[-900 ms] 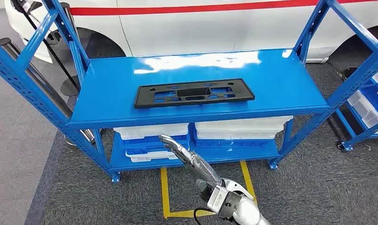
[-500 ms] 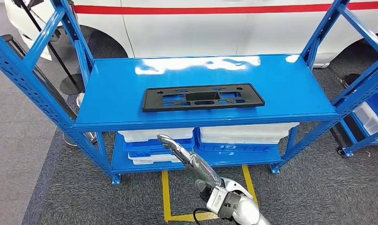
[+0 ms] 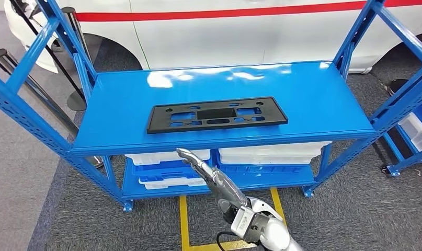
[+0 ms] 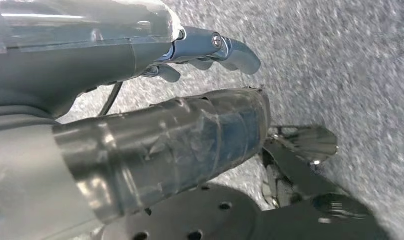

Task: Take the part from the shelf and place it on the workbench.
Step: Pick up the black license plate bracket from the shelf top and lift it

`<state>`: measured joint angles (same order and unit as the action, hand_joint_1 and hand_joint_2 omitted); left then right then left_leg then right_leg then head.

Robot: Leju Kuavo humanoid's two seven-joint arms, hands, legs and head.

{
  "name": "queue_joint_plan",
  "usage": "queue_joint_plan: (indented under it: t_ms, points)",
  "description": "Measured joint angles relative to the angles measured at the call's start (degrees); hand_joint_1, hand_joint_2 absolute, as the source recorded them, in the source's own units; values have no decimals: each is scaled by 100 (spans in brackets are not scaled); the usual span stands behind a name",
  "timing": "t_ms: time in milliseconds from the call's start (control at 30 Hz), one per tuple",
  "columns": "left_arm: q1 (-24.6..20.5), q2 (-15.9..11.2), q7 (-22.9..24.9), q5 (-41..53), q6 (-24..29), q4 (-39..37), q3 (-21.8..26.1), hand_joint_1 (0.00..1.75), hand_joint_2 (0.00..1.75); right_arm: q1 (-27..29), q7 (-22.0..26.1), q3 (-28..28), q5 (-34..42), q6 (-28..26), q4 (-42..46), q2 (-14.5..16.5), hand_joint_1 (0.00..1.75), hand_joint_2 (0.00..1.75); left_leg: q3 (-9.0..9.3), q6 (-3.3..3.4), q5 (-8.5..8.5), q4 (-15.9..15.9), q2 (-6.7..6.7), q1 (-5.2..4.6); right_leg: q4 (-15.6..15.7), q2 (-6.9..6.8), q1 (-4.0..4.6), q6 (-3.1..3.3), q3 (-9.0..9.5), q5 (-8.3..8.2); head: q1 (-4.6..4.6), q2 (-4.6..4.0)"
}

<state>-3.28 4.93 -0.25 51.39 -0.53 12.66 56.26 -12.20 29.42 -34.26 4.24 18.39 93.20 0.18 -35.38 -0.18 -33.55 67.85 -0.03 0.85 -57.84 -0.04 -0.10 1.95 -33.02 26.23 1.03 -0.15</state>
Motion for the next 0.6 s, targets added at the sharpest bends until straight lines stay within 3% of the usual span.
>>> queue_joint_plan:
  t_ms: [67, 100, 167, 233, 300, 400, 433, 500, 567, 600]
  points:
    - [14, 1, -1, 8, -1, -1, 0, 0, 0, 0, -1, -2, 0, 14, -3, -1, 0, 0, -401, -14, -128, 617, 0, 5, -7, -3, 19, 28, 57, 58, -2, 0]
    - [22, 1, -1, 13, -2, -1, 0, 0, 0, 1, -1, -3, 0, 18, -4, -1, 0, 0, -476, -16, -31, 653, 0, 6, -16, 4, 24, 28, 89, 91, -2, 0]
    - [32, -4, -2, 23, -2, -1, 0, 0, 0, 1, -2, -5, 0, 22, -4, -1, 0, 0, -325, -1, 419, 133, 1, 8, -50, 22, 26, 8, 169, 179, -2, 0]
    - [25, -10, -4, 31, -2, -1, 3, 0, 0, -2, -4, -5, 0, 26, -3, -1, 0, 0, -49, 40, 721, -532, 0, -5, -97, 31, 42, -43, 220, 277, 0, 0]
    - [14, -12, -8, 37, -2, -1, 8, 0, 0, -7, -5, -5, -1, 28, -3, -1, 0, 0, 67, 89, 732, -786, -6, -28, -115, 33, 55, -102, 235, 333, 3, 0]
    - [16, -11, -9, 39, 0, -1, 16, 0, 0, -15, -5, -5, -5, 28, 2, -2, 0, 0, 116, 168, 717, -850, -10, -24, -175, 31, 38, -189, 235, 412, 1, 0]
    - [18, -11, -8, 39, 1, -1, 19, 0, 0, -20, -5, -5, -8, 28, 4, -2, 0, 0, 141, 199, 709, -867, -7, -13, -320, 29, 27, -223, 171, 493, 2, 0]
    - [17, -12, -8, 39, 0, -1, 24, 0, 0, -25, -5, -5, -11, 27, 7, -5, 0, 87, 185, 247, 678, -880, -2, -5, -961, 23, -3, -288, -177, 753, 5, 0]
    - [12, -12, -6, 39, -2, -1, 30, 0, 0, -16, -5, -5, -11, 25, 4, -14, 0, 87, 227, 264, 636, -879, -5, -6, -1634, 22, -31, -323, -626, 904, 5, 0]
    - [13, -12, -1, 39, -4, -1, 34, 0, 0, -12, -5, -5, -11, 21, 3, -19, 0, 44, 263, 262, 607, -878, -10, -6, -1738, 22, -42, -329, -749, 828, 5, 0]
